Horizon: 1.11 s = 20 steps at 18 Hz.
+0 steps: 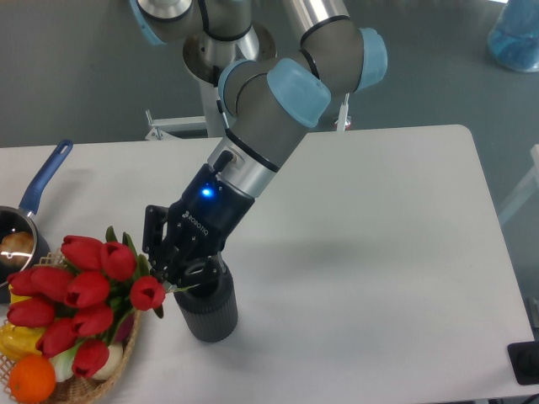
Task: Insert the flowers into the vase
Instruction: 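Carry the tulips over the black vase and lower the stems in, then lift and tilt the tulips upright above the vase opening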
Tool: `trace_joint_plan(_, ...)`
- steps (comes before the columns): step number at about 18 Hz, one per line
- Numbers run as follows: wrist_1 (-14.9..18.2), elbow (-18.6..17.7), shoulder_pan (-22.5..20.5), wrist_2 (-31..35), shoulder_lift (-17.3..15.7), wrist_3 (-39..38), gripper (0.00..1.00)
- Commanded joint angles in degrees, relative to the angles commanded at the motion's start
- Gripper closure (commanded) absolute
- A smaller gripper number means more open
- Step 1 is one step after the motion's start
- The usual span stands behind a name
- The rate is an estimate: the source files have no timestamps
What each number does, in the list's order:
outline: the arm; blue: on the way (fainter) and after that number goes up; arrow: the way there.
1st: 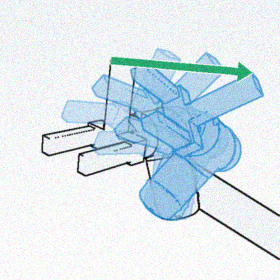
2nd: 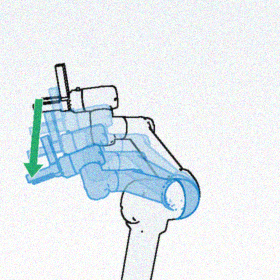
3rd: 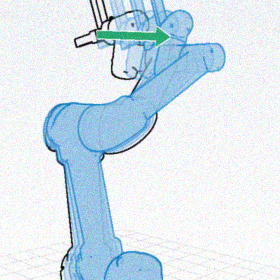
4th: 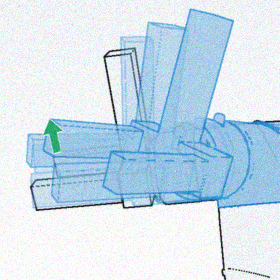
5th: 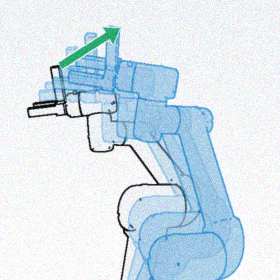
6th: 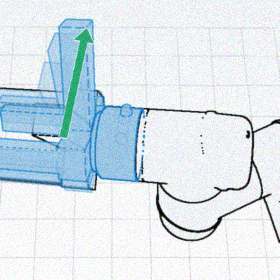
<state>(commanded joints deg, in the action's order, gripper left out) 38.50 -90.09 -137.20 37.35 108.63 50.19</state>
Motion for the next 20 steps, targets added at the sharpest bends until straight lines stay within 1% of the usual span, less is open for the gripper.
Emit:
trace_joint_plan(3, 0.0, 0.18, -0.44, -2.1, 0.26, 0.09, 0.81)
trace_joint_plan(16, -0.18, 0.26, -0.53, -2.37, 1.58, 0.35, 0.81)
trace_joint_plan(20, -0.18, 0.44, -1.14, -4.04, 2.2, 0.35, 0.81)
